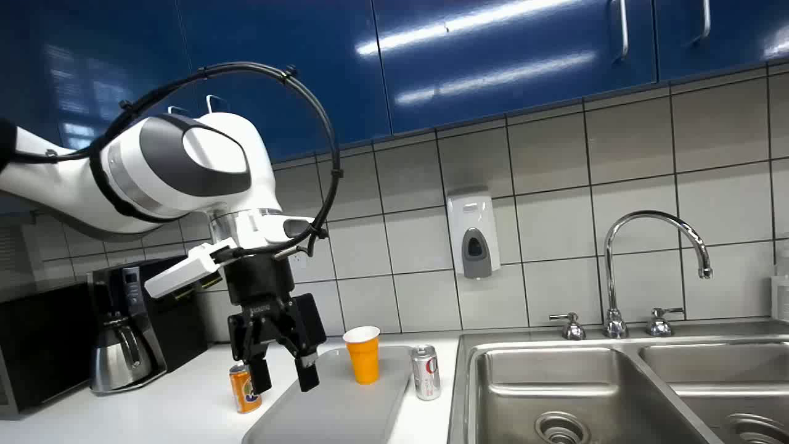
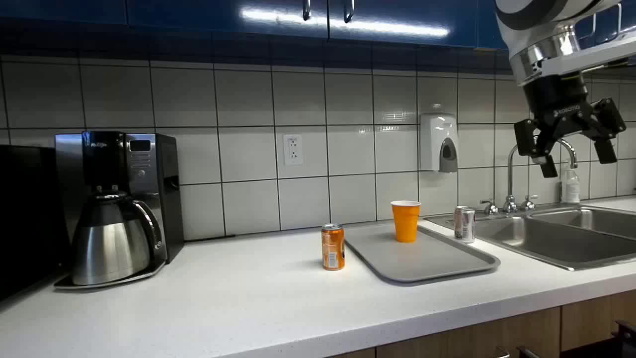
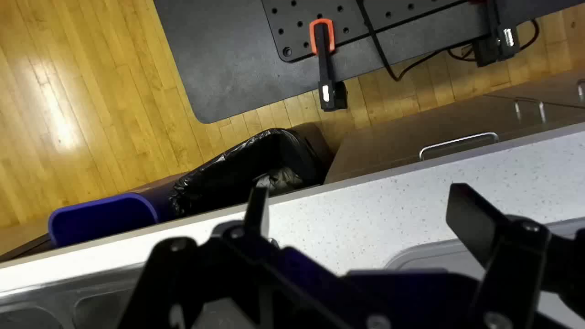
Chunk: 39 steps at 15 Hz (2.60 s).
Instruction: Pick up the silver coke can and place it on the gray tray, pick up the orange fanta can and place it on the gray tray
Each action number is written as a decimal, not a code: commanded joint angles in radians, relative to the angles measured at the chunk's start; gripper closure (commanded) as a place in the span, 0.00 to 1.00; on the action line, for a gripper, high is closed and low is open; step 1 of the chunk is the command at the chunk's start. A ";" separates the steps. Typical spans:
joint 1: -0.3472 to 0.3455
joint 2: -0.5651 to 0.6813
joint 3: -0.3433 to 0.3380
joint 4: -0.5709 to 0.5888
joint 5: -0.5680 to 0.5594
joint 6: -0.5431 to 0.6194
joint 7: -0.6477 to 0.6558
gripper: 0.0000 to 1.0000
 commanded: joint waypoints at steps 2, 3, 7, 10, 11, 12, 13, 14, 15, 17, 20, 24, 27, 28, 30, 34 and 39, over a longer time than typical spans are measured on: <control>0.008 0.003 -0.008 0.002 -0.004 -0.003 0.005 0.00; 0.008 0.003 -0.008 0.002 -0.004 -0.003 0.005 0.00; 0.008 0.004 -0.008 0.002 -0.004 -0.003 0.005 0.00; 0.008 0.004 -0.008 0.002 -0.004 -0.003 0.005 0.00; 0.008 0.004 -0.008 0.002 -0.004 -0.003 0.005 0.00; 0.008 0.004 -0.008 0.002 -0.004 -0.003 0.005 0.00; 0.008 0.004 -0.008 0.002 -0.004 -0.003 0.005 0.00; 0.008 0.004 -0.008 0.002 -0.004 -0.003 0.005 0.00; 0.008 0.004 -0.008 0.002 -0.004 -0.003 0.005 0.00; 0.008 0.004 -0.008 0.002 -0.004 -0.003 0.005 0.00; 0.008 0.004 -0.008 0.002 -0.004 -0.003 0.005 0.00; 0.016 0.033 -0.010 0.002 -0.002 0.025 -0.001 0.00; 0.024 0.085 -0.014 0.014 -0.001 0.055 -0.006 0.00; 0.027 0.103 -0.015 0.017 -0.004 0.066 -0.013 0.00; 0.026 0.143 -0.014 0.024 -0.011 0.097 -0.015 0.00; 0.017 0.235 -0.014 0.042 -0.028 0.188 -0.014 0.00; 0.003 0.350 -0.016 0.086 -0.067 0.297 0.002 0.00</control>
